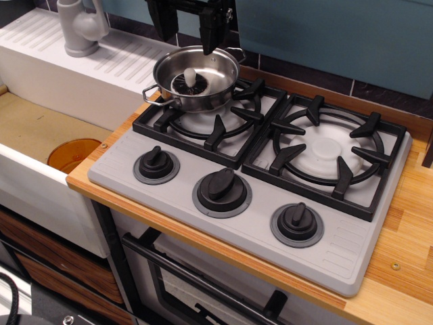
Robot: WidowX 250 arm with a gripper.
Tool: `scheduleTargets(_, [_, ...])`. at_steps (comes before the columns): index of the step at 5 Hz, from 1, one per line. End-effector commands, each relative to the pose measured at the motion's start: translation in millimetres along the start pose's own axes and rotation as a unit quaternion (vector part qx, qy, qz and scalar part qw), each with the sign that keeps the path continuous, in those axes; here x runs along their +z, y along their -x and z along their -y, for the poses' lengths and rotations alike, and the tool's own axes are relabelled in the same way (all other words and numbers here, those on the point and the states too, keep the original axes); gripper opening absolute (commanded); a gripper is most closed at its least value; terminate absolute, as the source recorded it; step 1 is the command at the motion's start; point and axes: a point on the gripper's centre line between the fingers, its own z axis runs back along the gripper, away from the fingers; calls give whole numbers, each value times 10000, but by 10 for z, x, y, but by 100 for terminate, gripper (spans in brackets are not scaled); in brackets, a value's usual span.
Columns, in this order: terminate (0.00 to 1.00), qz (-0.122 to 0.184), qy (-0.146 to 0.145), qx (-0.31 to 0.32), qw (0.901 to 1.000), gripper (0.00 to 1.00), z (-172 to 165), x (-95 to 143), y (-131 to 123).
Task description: Put pot or pan on stove and put mushroom in pot or pan
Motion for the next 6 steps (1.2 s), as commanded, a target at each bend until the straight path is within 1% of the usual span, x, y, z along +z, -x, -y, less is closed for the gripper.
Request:
scheduleTargets(1, [0, 163, -445, 0, 9989, 100, -36, 610, -57])
scheduleTargets(2, [0, 47, -539, -29, 9985, 100, -46, 743, -53])
scheduleTargets(3, [0, 58, -701, -478, 9964, 100, -70, 802, -14])
scheduleTargets(4, [0, 75, -551, -430, 9975, 100, -47, 826, -41])
scheduleTargets(6, [0, 75, -551, -430, 9975, 100, -47, 826, -41])
